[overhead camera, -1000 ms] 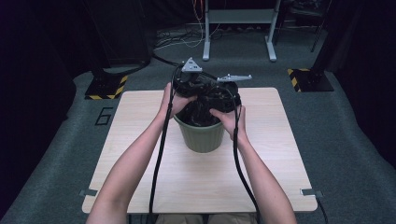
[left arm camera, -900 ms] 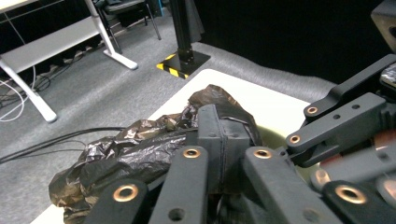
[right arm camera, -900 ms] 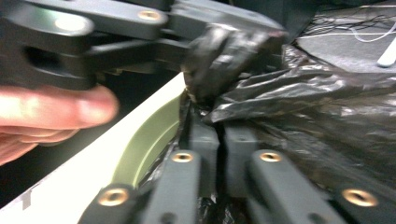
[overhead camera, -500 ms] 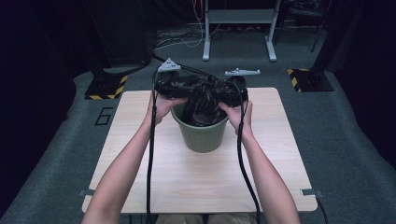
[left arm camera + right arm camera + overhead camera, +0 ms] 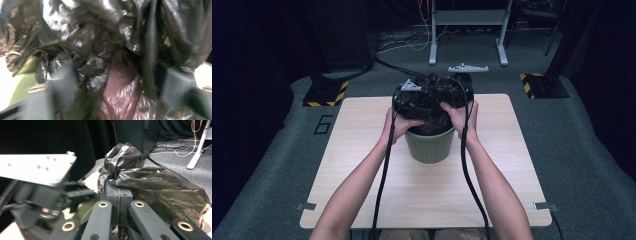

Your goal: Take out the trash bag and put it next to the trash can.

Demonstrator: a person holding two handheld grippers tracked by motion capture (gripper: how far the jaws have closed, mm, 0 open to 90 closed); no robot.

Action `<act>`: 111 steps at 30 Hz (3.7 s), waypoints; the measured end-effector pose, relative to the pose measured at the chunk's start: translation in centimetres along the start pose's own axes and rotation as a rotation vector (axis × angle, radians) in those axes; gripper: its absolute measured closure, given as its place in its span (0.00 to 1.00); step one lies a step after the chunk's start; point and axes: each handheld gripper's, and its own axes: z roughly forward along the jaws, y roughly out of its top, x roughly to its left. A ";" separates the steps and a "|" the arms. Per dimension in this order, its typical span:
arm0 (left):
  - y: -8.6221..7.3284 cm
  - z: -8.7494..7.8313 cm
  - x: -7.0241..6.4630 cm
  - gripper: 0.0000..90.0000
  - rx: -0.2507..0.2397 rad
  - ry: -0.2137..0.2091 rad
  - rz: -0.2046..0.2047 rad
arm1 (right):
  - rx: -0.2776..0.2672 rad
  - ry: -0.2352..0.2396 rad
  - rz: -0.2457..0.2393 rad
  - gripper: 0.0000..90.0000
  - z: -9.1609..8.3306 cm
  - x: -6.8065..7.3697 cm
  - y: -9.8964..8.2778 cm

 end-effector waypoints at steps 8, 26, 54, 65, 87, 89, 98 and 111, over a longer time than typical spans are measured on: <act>0.6 -0.3 0.3 1.00 0.014 0.008 0.037 | 0.005 0.008 0.008 1.00 -1.6 -1.2 -0.7; 6.7 -5.5 -0.6 1.00 -0.114 0.015 0.118 | 0.155 0.010 -0.173 0.37 0.5 -1.6 -1.4; 1.6 -4.4 0.8 0.22 -0.096 -0.041 -0.033 | -0.016 0.078 0.059 1.00 -0.7 -1.1 0.4; 1.5 -1.2 0.3 0.72 -0.156 -0.014 -0.065 | -0.039 0.182 0.155 1.00 -0.2 0.9 0.3; 0.9 -1.2 -1.3 1.00 -0.063 -0.023 0.128 | 0.118 -0.043 -0.133 0.72 -0.7 1.1 6.2; 0.6 -1.6 -1.1 1.00 -0.080 -0.021 0.110 | 0.101 -0.058 -0.109 0.92 -0.5 0.3 5.9; 0.4 -4.9 0.8 1.00 -0.208 0.055 0.041 | 0.114 -0.050 0.009 0.99 -1.7 -3.4 2.0; 3.7 -5.4 -0.9 0.99 -0.300 0.192 0.173 | 0.115 0.091 0.012 0.88 -0.2 -0.9 -1.9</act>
